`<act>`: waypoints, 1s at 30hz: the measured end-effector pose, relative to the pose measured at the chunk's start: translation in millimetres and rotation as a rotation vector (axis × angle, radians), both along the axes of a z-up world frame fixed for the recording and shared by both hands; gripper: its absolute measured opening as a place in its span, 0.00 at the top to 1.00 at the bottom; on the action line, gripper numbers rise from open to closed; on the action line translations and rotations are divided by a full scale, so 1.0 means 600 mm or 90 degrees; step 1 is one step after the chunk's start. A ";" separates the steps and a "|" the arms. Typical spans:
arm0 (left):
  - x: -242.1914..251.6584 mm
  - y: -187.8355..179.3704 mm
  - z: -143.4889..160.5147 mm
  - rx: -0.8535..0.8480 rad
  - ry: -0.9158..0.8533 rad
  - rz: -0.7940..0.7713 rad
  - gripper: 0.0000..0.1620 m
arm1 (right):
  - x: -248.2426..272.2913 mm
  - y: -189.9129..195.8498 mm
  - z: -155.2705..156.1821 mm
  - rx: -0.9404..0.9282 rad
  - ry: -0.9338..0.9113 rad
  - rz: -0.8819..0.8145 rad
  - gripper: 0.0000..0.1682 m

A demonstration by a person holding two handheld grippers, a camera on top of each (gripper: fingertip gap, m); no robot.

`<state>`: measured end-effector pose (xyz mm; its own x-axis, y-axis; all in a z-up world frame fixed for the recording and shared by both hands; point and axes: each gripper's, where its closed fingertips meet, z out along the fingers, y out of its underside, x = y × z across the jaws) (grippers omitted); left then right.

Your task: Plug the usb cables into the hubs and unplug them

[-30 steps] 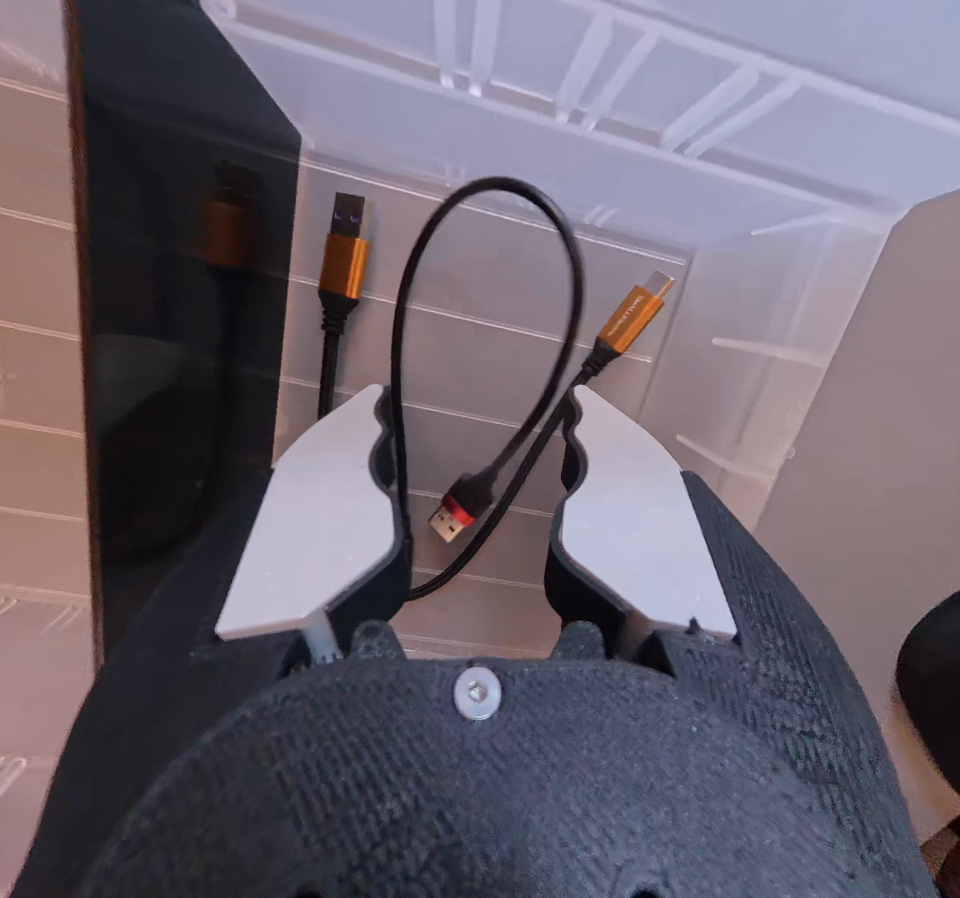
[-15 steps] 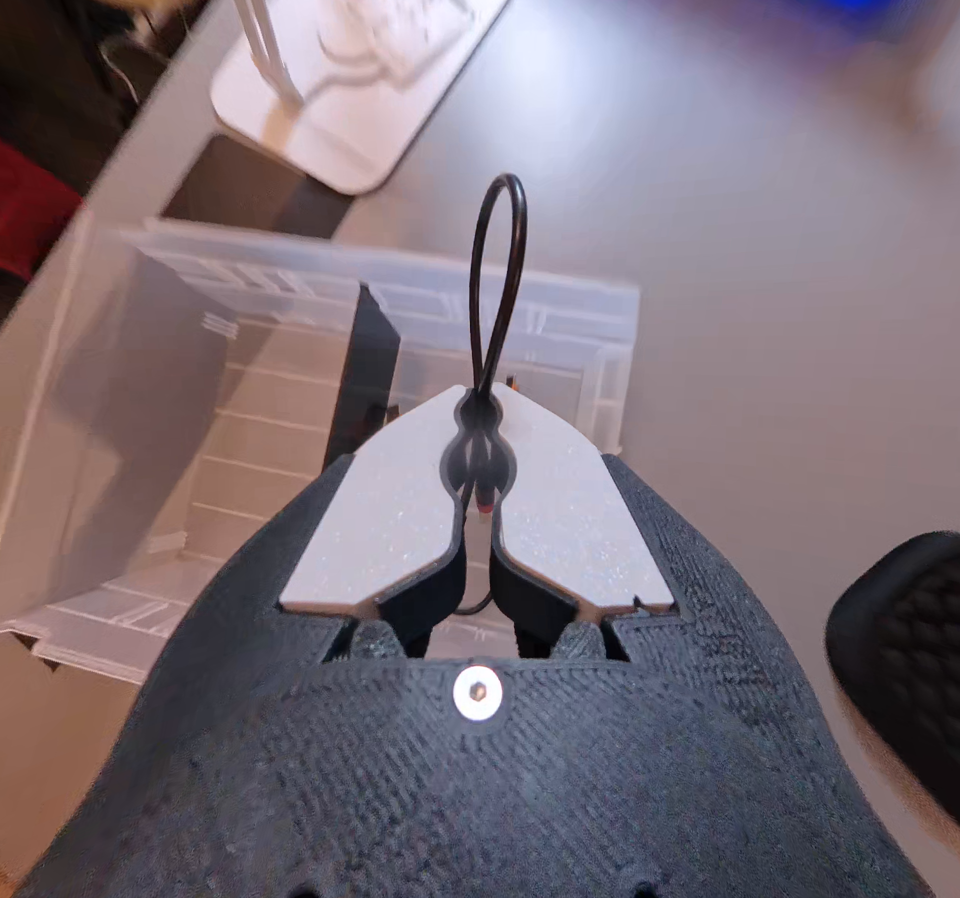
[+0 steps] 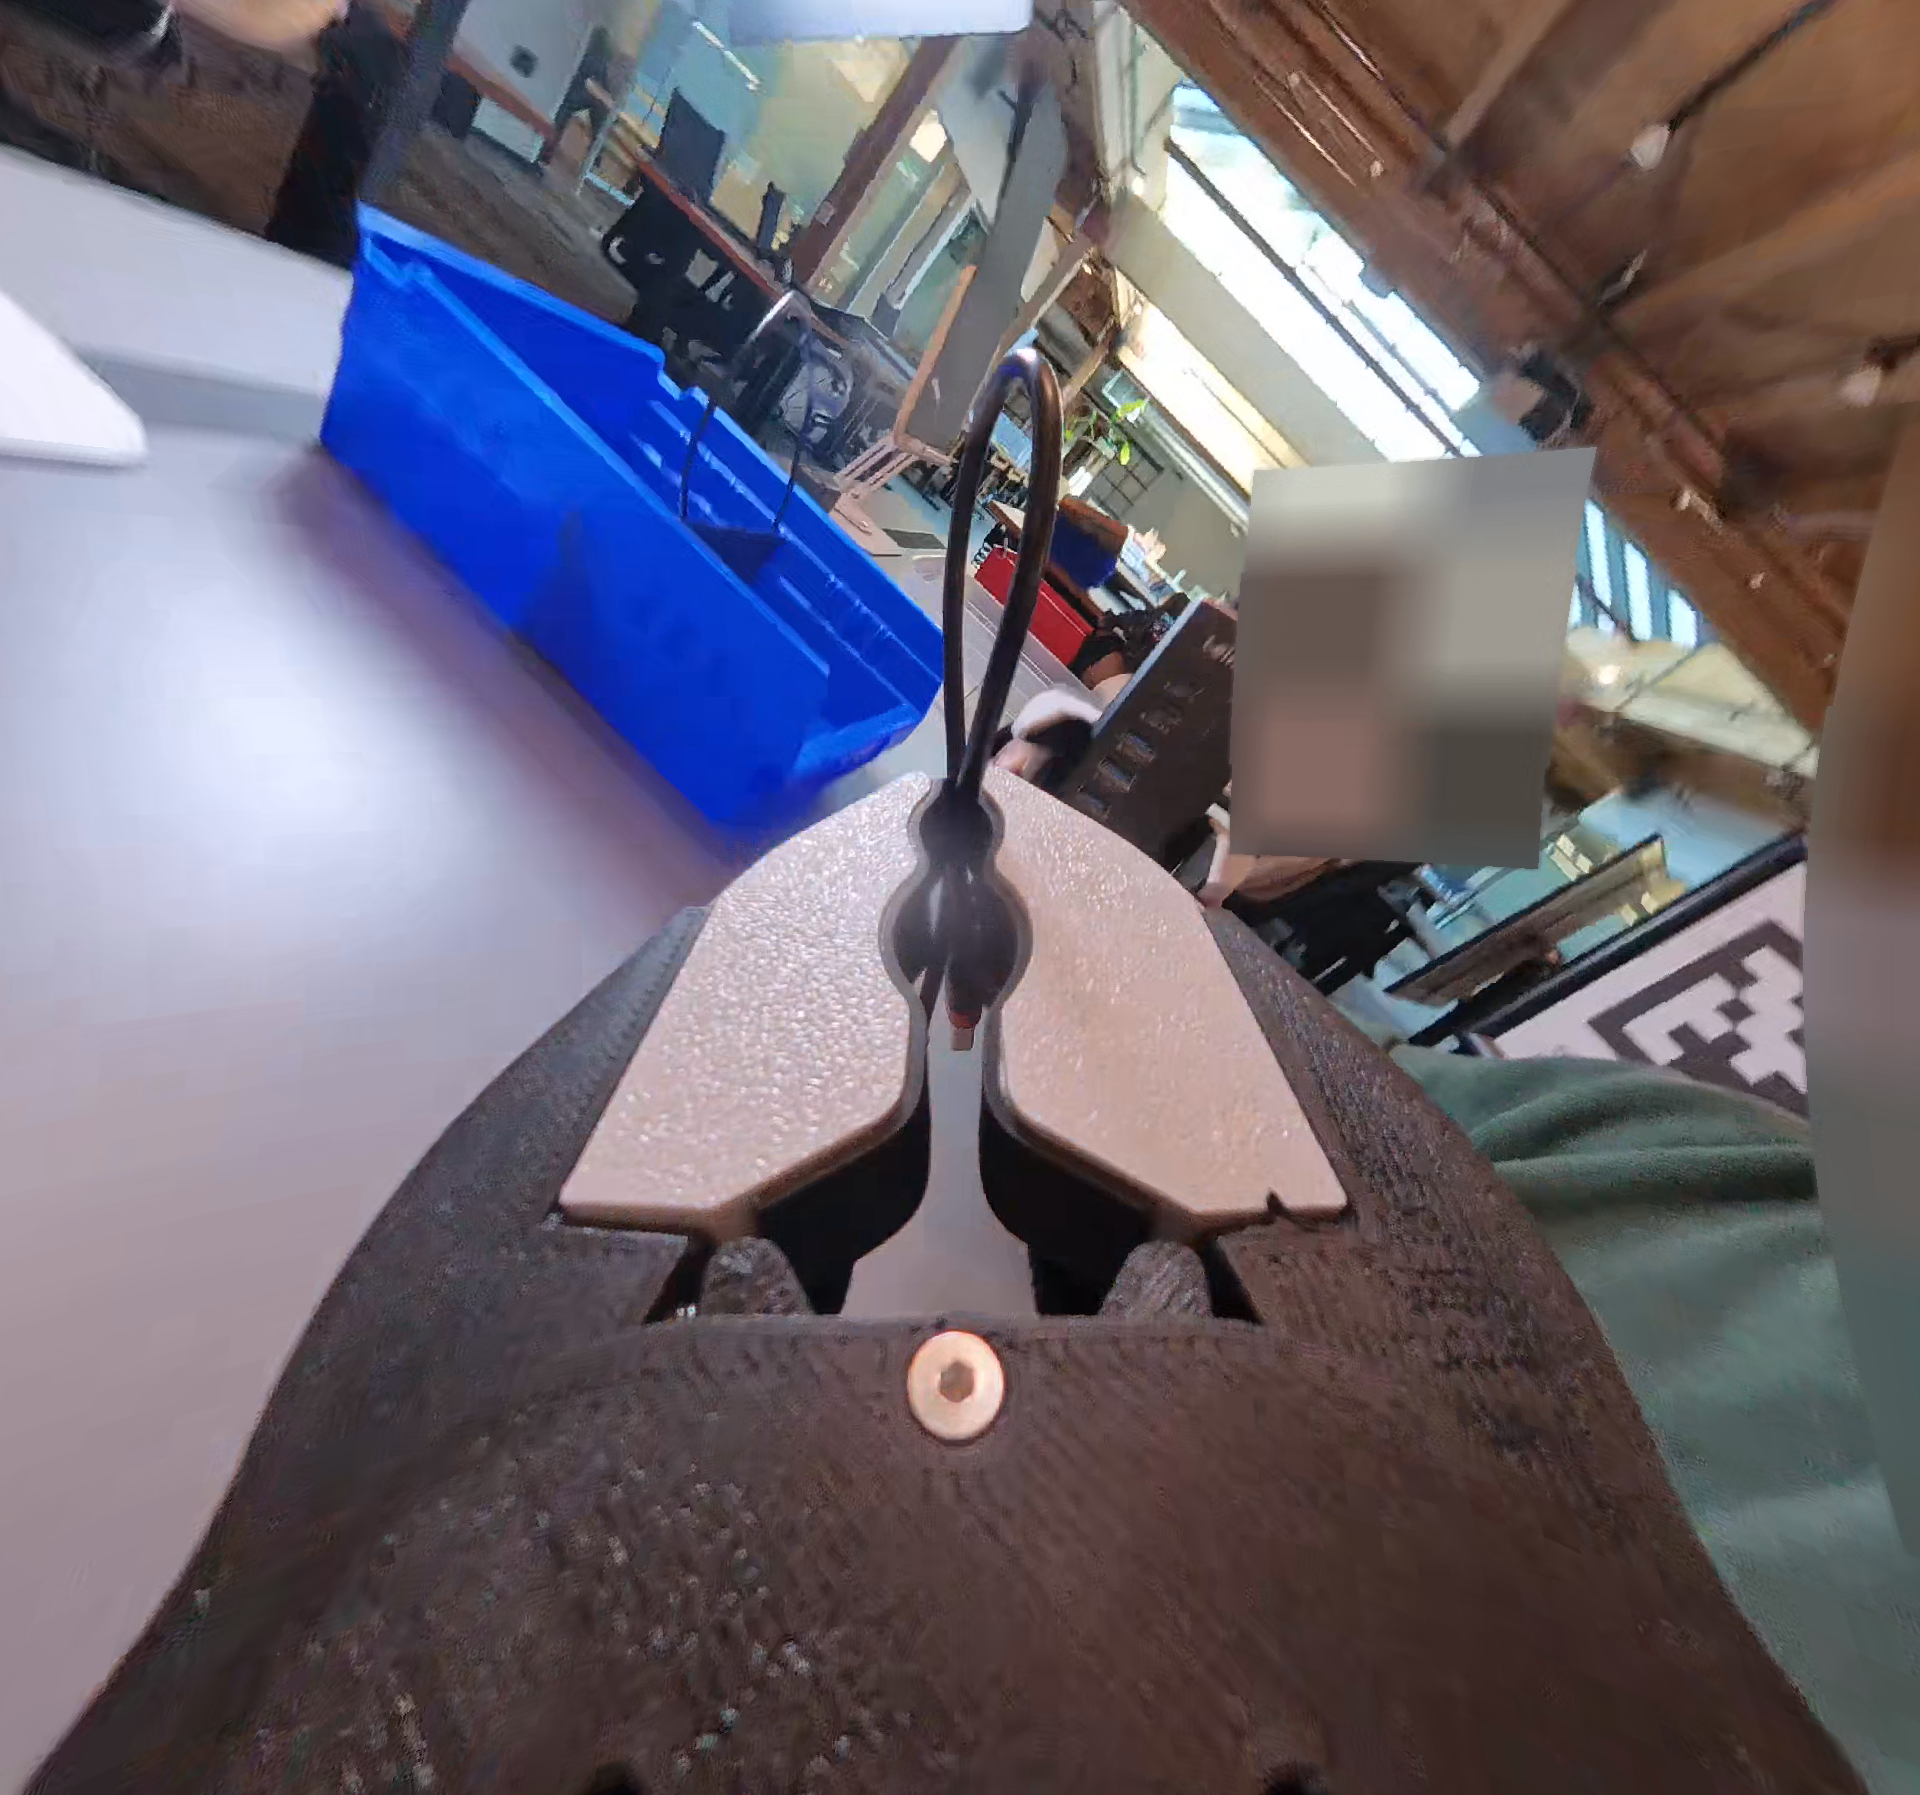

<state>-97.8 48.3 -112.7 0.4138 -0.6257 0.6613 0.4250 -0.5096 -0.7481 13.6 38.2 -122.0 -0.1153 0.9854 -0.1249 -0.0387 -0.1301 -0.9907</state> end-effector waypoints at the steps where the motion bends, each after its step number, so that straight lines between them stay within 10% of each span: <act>1: 0.013 -0.002 -0.031 -0.035 -0.018 0.012 0.98 | 0.001 0.001 0.000 -0.002 0.001 0.000 0.57; 8: -0.045 0.018 -0.161 -0.154 0.104 0.123 0.73 | 0.003 0.001 0.002 0.000 0.001 -0.001 0.57; 17: -0.102 0.012 -0.143 0.096 0.504 0.143 0.81 | 0.000 0.000 -0.009 -0.002 -0.011 0.013 0.57; 26: -0.009 -0.021 -0.041 0.158 0.235 0.039 0.83 | -0.002 -0.001 -0.014 0.003 -0.021 0.014 0.57; 30: -0.012 -0.074 -0.107 -0.076 0.089 -0.061 0.78 | 0.002 -0.002 -0.014 0.008 -0.021 0.014 0.57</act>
